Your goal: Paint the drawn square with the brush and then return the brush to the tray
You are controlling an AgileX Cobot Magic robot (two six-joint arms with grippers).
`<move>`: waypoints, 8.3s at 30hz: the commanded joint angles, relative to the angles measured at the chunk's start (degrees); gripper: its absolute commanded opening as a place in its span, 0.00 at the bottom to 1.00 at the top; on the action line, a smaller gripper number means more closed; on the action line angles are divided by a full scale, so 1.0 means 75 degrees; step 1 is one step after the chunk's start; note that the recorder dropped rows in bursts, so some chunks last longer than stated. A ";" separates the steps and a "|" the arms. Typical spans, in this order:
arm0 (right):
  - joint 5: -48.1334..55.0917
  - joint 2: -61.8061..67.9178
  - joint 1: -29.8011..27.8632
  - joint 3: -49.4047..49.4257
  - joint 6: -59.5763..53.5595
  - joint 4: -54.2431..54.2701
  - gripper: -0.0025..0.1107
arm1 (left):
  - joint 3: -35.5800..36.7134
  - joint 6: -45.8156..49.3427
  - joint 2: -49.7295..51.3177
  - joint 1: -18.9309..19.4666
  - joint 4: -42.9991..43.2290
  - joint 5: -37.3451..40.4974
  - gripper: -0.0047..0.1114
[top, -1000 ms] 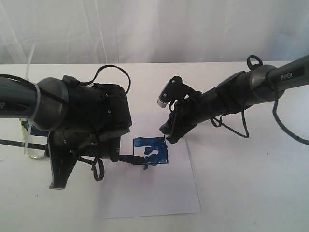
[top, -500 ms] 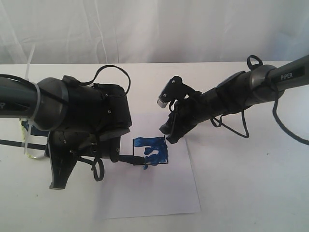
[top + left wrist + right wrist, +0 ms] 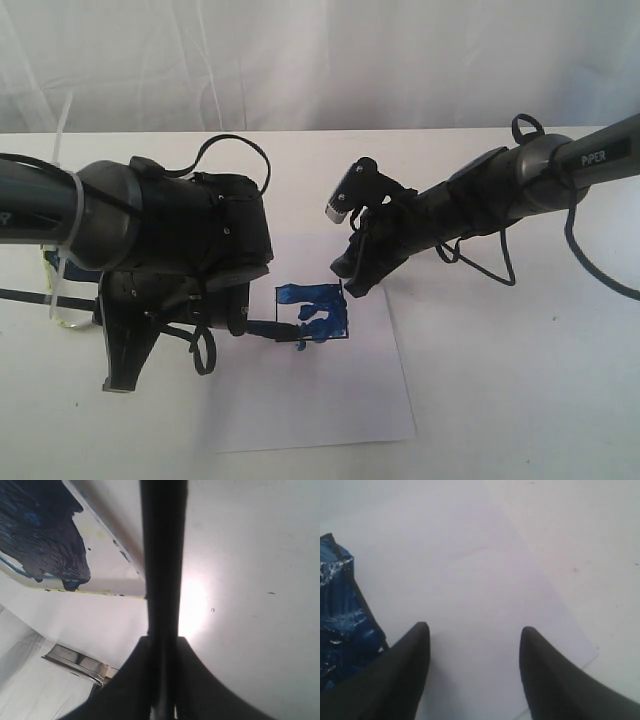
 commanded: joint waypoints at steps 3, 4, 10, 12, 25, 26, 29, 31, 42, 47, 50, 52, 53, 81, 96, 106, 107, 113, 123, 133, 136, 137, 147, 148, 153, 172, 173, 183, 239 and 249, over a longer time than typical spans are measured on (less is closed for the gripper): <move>-0.0267 0.0104 -0.0011 0.0068 -0.0153 -0.0276 0.48 | -0.0006 0.0016 -0.0102 -0.0035 -0.0053 0.0769 0.04; -0.0267 0.0104 -0.0011 0.0068 -0.0153 -0.0276 0.48 | -0.0006 0.0016 -0.0102 -0.0035 -0.0053 0.0769 0.04; -0.0267 0.0104 -0.0011 0.0068 -0.0153 -0.0276 0.48 | -0.0006 0.0016 -0.0102 -0.0035 -0.0053 0.0769 0.04; -0.0267 0.0104 -0.0011 0.0068 -0.0153 -0.0276 0.48 | -0.0006 0.0016 -0.0102 -0.0035 -0.0069 0.0769 0.04; -0.0281 0.0104 -0.0011 0.0068 -0.0153 -0.0276 0.48 | -0.0006 -0.0060 -0.0102 -0.0035 -0.0027 0.0769 0.04; -0.0281 0.0104 -0.0011 0.0068 -0.0153 -0.0276 0.48 | -0.0006 -0.0113 -0.0114 -0.0035 0.0028 0.0769 0.04; -0.0281 0.0104 -0.0011 0.0068 -0.0153 -0.0276 0.48 | -0.0006 -0.0130 -0.0114 -0.0035 0.0102 0.0769 0.04; -0.0281 0.0104 -0.0011 0.0068 -0.0153 -0.0276 0.48 | -0.0006 -0.0130 -0.0114 -0.0035 0.0149 0.0769 0.04; -0.0281 0.0104 -0.0011 0.0068 -0.0153 -0.0276 0.48 | -0.0006 -0.0274 -0.0114 -0.0035 0.0504 0.0769 0.04; -0.0281 0.0104 -0.0011 0.0068 -0.0153 -0.0276 0.48 | -0.0006 -0.0341 -0.0114 -0.0035 0.0438 0.0769 0.04; -0.0281 0.0104 -0.0011 0.0068 -0.0153 -0.0276 0.48 | -0.0006 -0.0341 -0.0114 -0.0035 0.0406 0.0769 0.04; -0.0281 0.0104 -0.0011 0.0068 -0.0153 -0.0276 0.48 | -0.0006 -0.0326 -0.0114 -0.0035 0.0339 0.0769 0.04; -0.0281 0.0104 -0.0011 0.0068 -0.0153 -0.0276 0.48 | -0.0006 -0.0302 -0.0114 -0.0035 0.0327 0.0769 0.04; -0.0439 0.0104 -0.0011 0.0068 -0.0153 -0.0276 0.48 | 0.0561 -0.1011 -0.0253 -0.0035 0.0638 0.0769 0.04; -0.0426 0.0104 -0.0011 0.0068 -0.0153 -0.0276 0.48 | 0.0357 -0.1109 -0.0247 -0.0035 0.0737 0.0639 0.04; -0.0426 0.0104 -0.0011 0.0082 -0.0153 -0.0276 0.48 | -0.0419 -0.1254 0.0151 -0.0035 0.0761 0.0451 0.04; -0.0426 0.0104 -0.0011 0.0082 -0.0153 -0.0276 0.48 | -0.0460 -0.1167 0.0165 -0.0035 0.0656 0.0452 0.04; -0.0426 0.0104 -0.0011 0.0082 -0.0153 -0.0276 0.48 | -0.0460 -0.1065 0.0298 -0.0035 0.0517 0.0152 0.04; -0.0426 0.0104 -0.0011 0.0082 -0.0153 -0.0276 0.48 | -0.0489 -0.0900 0.0734 -0.0186 0.0359 -0.0026 0.04; -0.0426 0.0104 -0.0011 0.0080 -0.0291 -0.0276 0.48 | -0.0537 -0.1530 0.0734 -0.0186 0.0711 -0.0224 0.04; -0.0426 0.0104 -0.0011 0.0080 -0.0242 -0.0276 0.48 | -0.0771 -0.1583 0.0734 -0.0186 0.0636 -0.0237 0.04; -0.0426 0.0104 -0.0011 0.0080 -0.0242 -0.0276 0.48 | -0.0881 -0.1583 0.0734 -0.0186 0.0543 -0.0237 0.04; -0.0457 0.0104 -0.0011 0.0086 -0.0242 -0.0276 0.48 | -0.1106 -0.0969 0.1214 -0.0186 0.0116 -0.0050 0.04; -0.0456 0.0104 -0.0011 0.0099 -0.0242 -0.0276 0.48 | -0.1106 -0.0900 0.1217 -0.0186 0.0187 0.0039 0.04; -0.0527 0.0104 -0.0011 0.0113 -0.0242 -0.0276 0.48 | -0.1116 -0.0900 0.1172 -0.0186 0.0821 0.0769 0.04; -0.0547 0.0104 -0.0011 0.0113 -0.0242 -0.0276 0.48 | -0.1069 -0.0729 0.0827 -0.0263 0.0449 0.0769 0.04; -0.0547 0.0104 -0.0011 0.0113 -0.0242 -0.0276 0.48 | -0.1069 -0.0745 0.0863 -0.0263 0.0416 0.0763 0.04; -0.0547 0.0104 -0.0011 0.0113 -0.0242 -0.0276 0.48 | -0.1069 -0.0718 0.1110 -0.0220 0.0502 0.0769 0.04; -0.0554 0.0104 -0.0011 0.0113 -0.0242 -0.0276 0.48 | -0.1082 -0.1538 0.0950 0.0365 0.1613 0.0769 0.04; -0.0541 0.0104 -0.0011 0.0113 -0.0242 -0.0276 0.48 | -0.1082 -0.1412 0.0964 0.0365 0.0928 0.0435 0.04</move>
